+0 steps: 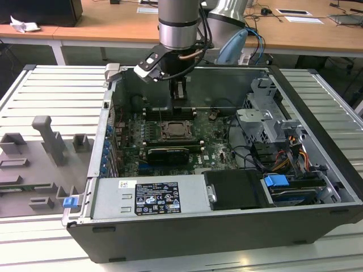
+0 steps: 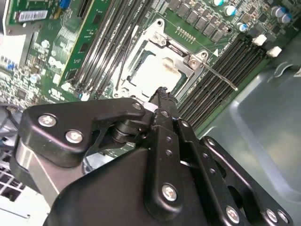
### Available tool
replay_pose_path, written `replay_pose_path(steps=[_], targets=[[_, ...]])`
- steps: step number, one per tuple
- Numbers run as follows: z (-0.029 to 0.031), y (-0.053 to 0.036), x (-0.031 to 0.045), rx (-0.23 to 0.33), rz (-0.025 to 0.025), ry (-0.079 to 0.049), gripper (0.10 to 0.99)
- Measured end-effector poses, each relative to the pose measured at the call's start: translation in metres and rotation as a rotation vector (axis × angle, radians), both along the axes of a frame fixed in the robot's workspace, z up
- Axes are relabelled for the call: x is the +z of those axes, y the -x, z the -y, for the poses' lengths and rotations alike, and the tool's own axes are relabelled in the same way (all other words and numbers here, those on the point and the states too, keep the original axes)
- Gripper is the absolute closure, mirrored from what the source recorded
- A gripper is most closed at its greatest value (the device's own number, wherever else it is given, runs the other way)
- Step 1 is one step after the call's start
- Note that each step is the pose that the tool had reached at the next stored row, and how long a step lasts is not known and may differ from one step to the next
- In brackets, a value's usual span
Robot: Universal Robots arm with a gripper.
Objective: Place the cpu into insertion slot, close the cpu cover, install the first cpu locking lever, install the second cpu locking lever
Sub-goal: 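Install the first cpu locking lever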
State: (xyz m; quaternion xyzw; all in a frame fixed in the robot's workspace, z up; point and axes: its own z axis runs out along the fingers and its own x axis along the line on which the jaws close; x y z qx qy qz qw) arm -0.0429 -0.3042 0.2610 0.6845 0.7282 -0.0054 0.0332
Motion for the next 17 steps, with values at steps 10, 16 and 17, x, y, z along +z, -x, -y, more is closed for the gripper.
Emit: replay_pose_path(steps=[10, 16, 17], targets=[[0.0000, 0.0000, 0.0000, 0.078, 0.0000, 0.000, 0.980], [0.0000, 0.0000, 0.0000, 0.111, -0.0001, 0.000, 0.980], [0.0000, 0.0000, 0.0000, 0.114, -0.0001, 0.000, 0.980]])
